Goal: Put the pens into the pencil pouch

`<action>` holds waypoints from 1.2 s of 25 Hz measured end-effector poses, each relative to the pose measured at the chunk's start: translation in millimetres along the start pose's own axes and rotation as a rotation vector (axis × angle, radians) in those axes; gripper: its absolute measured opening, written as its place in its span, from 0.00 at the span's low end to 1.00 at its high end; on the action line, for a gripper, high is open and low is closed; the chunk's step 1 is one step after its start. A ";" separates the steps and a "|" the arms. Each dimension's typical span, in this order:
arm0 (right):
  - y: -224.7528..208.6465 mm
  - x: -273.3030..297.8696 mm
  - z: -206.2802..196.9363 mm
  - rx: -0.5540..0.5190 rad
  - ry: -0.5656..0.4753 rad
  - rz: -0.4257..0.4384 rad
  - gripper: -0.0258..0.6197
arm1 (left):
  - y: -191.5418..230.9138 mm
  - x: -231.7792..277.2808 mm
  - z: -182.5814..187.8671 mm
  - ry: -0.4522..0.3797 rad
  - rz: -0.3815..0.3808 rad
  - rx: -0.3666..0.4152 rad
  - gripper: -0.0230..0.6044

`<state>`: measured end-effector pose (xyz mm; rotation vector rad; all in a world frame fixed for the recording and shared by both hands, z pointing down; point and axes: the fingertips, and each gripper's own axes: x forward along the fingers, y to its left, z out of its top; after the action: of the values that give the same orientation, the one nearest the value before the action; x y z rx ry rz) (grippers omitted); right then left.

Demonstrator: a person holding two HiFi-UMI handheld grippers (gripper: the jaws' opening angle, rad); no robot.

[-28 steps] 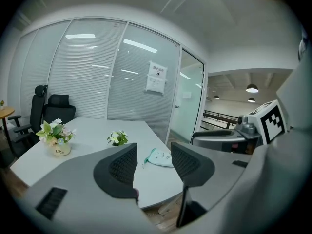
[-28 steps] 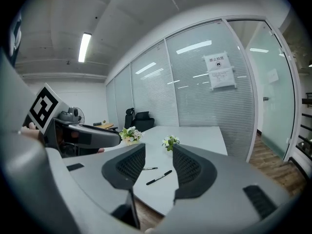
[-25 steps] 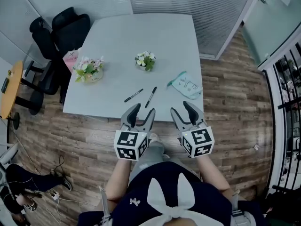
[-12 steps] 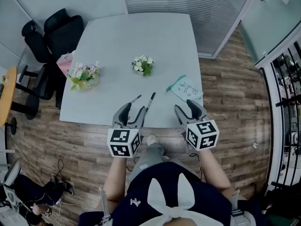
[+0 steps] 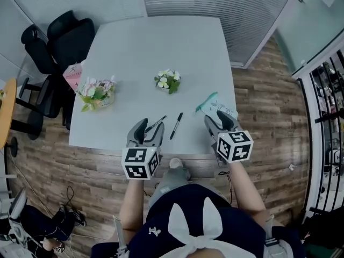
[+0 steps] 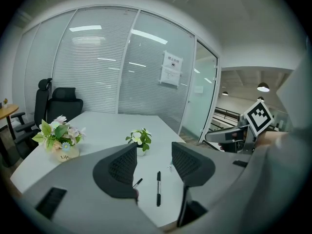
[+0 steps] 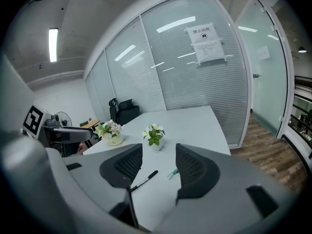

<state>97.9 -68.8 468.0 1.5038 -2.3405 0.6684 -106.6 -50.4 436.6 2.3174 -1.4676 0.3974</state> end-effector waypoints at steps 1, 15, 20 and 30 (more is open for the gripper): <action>-1.3 5.3 -0.7 0.000 0.009 -0.004 0.36 | 3.7 2.2 0.9 -0.001 -0.001 -0.001 0.38; -37.7 57.0 -33.5 0.064 0.135 -0.101 0.37 | 18.4 25.9 -8.4 0.030 -0.069 -0.015 0.38; -51.2 73.6 -35.9 0.092 0.154 -0.123 0.37 | 21.4 32.6 -10.5 0.040 -0.075 -0.022 0.38; -93.2 126.2 -50.6 0.111 0.247 -0.210 0.37 | 29.9 56.0 -13.5 0.079 -0.066 -0.046 0.38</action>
<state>128.9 -173.5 591.6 1.5842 -1.9619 0.8841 -110.8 -101.0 477.0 2.2805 -1.3460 0.4268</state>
